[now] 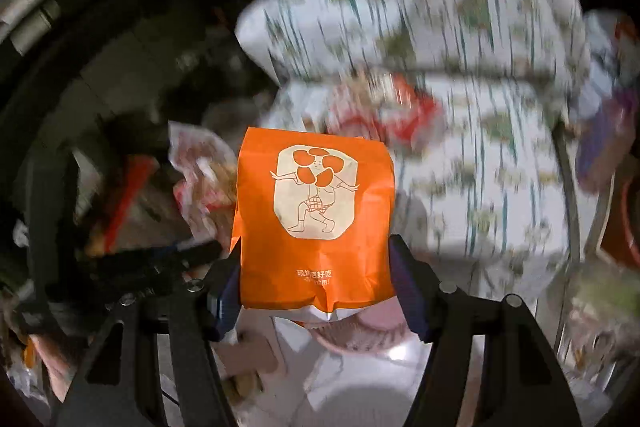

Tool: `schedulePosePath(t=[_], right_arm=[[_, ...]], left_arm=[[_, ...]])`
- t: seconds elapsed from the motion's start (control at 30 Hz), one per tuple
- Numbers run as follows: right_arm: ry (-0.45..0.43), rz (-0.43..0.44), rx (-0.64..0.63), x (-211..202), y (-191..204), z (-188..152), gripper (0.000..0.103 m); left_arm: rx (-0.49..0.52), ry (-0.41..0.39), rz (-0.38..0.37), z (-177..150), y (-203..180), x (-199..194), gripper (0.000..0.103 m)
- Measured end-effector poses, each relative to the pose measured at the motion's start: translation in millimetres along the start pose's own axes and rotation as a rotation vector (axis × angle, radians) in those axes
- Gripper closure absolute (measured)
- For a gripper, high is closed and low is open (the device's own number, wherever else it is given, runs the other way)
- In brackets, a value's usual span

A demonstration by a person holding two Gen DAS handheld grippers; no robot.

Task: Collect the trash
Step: 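Lift the orange bag and striped paper off the seat toward the pink basket, then open the right tool over the pink basket while the left tool releases its paper, then move both tools back up toward the remaining trash on the seat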

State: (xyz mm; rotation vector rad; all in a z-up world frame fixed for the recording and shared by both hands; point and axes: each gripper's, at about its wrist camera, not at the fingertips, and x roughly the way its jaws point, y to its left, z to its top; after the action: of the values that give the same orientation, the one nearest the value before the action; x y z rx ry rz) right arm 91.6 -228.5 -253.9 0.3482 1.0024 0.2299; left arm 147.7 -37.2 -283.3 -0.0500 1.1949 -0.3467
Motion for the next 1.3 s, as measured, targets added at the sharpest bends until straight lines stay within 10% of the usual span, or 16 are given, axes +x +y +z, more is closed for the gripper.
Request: schedulePosePath(t=[0.43,0.7,0.83,1.3], right_arm=[[0.377,-0.054,0.047,118,-39,-44,0.038],[0.395,-0.032,0.116,133,-52,-42,0.033],[0.382,-0.052,0.106,135,-51,-39,0.03],[0.304,-0.019,0.208,114,-60,-27,0.021]], left_arm=[[-0.111,0.261,-0.03,-15,29,99,0.082],[-0.104,0.296,-0.011,-13,22,119,0.08],[-0.123,0.273,-0.002,-9,24,115,0.033],[-0.134,0.156,0.128,3,44,79,0.031]])
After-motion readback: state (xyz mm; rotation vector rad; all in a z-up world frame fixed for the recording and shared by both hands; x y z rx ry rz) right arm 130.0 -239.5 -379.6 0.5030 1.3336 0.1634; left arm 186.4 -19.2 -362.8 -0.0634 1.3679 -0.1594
